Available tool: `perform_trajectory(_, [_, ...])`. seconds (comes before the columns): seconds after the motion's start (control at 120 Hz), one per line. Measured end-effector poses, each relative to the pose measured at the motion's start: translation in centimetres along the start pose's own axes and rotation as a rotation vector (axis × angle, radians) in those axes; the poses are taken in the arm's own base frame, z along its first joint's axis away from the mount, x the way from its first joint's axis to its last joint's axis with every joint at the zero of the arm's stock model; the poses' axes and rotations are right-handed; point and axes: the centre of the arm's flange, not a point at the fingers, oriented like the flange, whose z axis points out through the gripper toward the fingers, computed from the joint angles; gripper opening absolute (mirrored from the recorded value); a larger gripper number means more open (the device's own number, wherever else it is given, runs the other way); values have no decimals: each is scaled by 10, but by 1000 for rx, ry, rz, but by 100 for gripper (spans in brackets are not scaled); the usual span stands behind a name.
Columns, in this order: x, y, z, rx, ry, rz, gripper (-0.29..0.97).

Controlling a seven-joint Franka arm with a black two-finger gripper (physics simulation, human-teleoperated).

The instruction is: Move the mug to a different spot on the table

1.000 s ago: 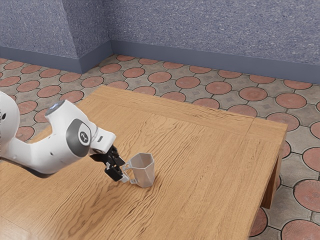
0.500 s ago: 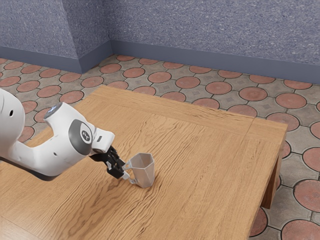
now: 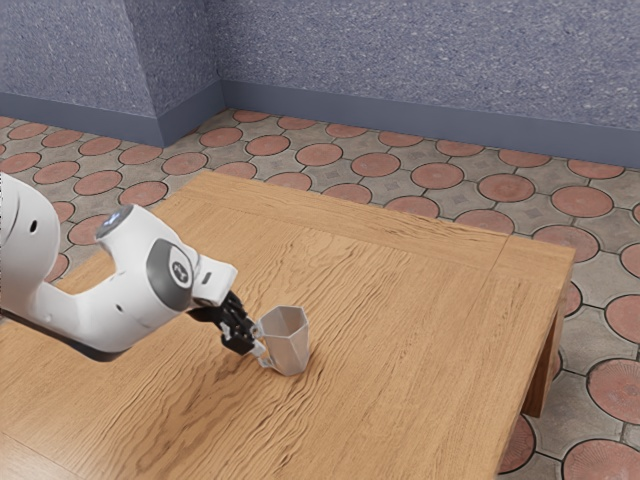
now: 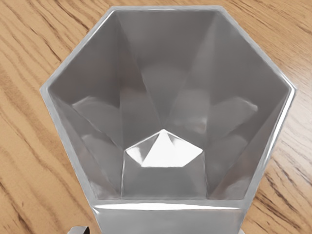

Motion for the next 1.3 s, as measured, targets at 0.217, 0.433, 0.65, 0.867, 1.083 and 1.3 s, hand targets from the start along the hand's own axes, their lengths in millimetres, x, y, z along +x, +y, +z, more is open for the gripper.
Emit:
perform_trajectory(0.217, [0,6,8,-8,-6,-6,21])
perform_trajectory(0.433, [-2,4,8,-3,-1,-23,6])
perform_trajectory(0.65, [0,3,4,10,11,-26,2])
perform_trajectory(0.867, [3,5,-12,23,40,-36,-4])
perform_trajectory(1.083, [-29,16,-26,17,35,-79,-6])
perform_trajectory(1.3, [-79,-5,-51,62,41,-195,-6])
